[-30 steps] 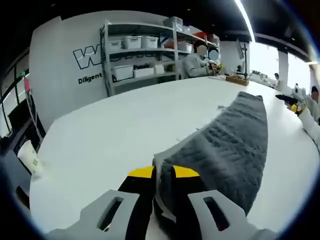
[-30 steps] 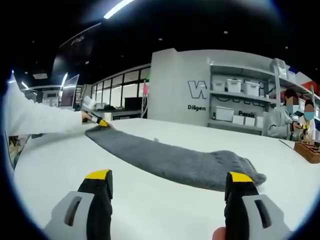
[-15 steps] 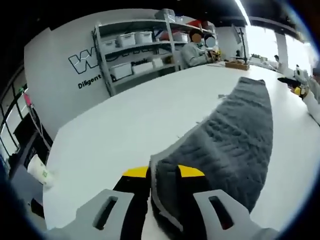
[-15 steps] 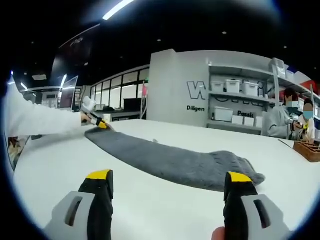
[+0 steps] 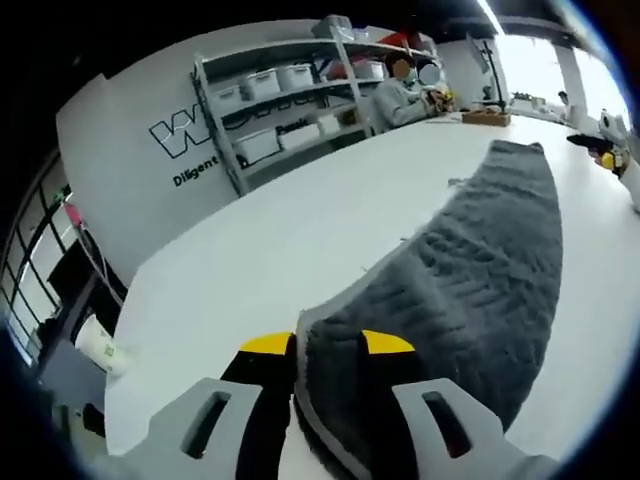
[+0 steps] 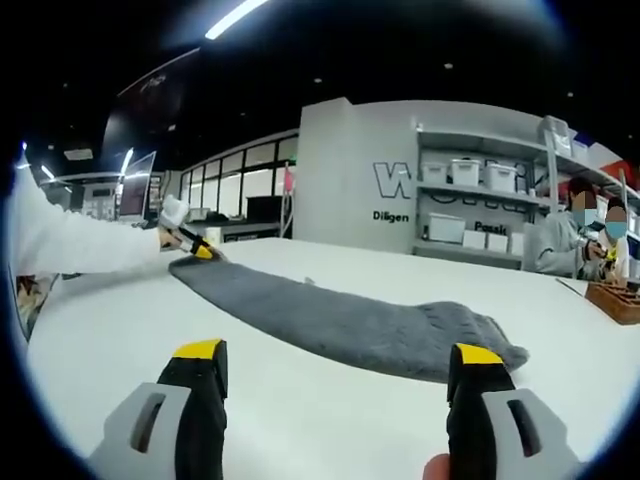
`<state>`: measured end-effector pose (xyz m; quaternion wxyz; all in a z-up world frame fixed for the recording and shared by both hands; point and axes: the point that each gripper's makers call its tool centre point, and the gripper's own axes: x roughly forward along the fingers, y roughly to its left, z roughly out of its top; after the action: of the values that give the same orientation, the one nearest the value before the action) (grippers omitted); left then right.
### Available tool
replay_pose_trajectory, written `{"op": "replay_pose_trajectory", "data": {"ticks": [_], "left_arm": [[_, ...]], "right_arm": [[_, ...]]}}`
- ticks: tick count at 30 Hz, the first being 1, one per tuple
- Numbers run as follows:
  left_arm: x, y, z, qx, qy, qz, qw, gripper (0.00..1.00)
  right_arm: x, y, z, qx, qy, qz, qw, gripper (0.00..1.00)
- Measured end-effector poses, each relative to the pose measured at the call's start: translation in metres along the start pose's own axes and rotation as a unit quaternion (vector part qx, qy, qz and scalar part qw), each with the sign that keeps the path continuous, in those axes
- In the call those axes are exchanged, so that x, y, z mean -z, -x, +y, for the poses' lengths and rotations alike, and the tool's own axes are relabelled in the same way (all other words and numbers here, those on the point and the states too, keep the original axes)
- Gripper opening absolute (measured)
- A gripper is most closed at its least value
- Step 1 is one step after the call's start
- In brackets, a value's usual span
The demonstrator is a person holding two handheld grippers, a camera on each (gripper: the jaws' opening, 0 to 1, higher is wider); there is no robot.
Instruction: Open the folded towel by lifting each exposed corner and separating the folded layers until the towel lies flat within the target outline without major curled edges
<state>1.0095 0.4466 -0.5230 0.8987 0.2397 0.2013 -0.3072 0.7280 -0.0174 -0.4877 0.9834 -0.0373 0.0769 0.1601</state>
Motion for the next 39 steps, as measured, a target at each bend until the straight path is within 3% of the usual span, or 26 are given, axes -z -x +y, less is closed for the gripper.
{"op": "replay_pose_trajectory", "data": {"ticks": [3, 15, 26, 28, 30, 33, 37, 39], "left_arm": [[0.003, 0.005, 0.002, -0.021, -0.013, 0.004, 0.9997, 0.24], [0.004, 0.012, 0.006, -0.040, -0.012, -0.002, 0.9991, 0.24], [-0.003, 0.004, 0.008, -0.024, 0.014, -0.011, 0.9996, 0.21], [-0.005, -0.001, 0.006, -0.012, 0.009, -0.007, 0.9999, 0.20], [-0.003, -0.009, 0.003, 0.008, -0.010, 0.016, 0.9998, 0.18], [-0.010, -0.018, 0.000, 0.034, -0.006, 0.023, 0.9991, 0.15], [-0.013, -0.022, -0.010, 0.064, -0.038, 0.034, 0.9966, 0.03], [-0.013, -0.021, -0.013, 0.065, -0.035, 0.035, 0.9966, 0.03]], "right_arm": [[0.000, 0.000, 0.000, 0.000, 0.001, 0.000, 1.0000, 0.91], [0.003, 0.000, -0.001, 0.000, -0.002, 0.003, 1.0000, 0.90], [0.005, -0.001, -0.001, -0.002, -0.004, 0.006, 1.0000, 0.90], [0.005, -0.001, -0.001, -0.002, -0.005, 0.006, 1.0000, 0.89], [0.006, -0.001, 0.000, -0.003, -0.006, 0.007, 1.0000, 0.89], [0.009, -0.003, 0.001, -0.007, -0.005, 0.011, 0.9999, 0.88], [0.012, -0.004, 0.001, -0.008, -0.007, 0.015, 0.9998, 0.88], [0.012, -0.004, 0.000, -0.007, -0.008, 0.015, 0.9998, 0.87]]}}
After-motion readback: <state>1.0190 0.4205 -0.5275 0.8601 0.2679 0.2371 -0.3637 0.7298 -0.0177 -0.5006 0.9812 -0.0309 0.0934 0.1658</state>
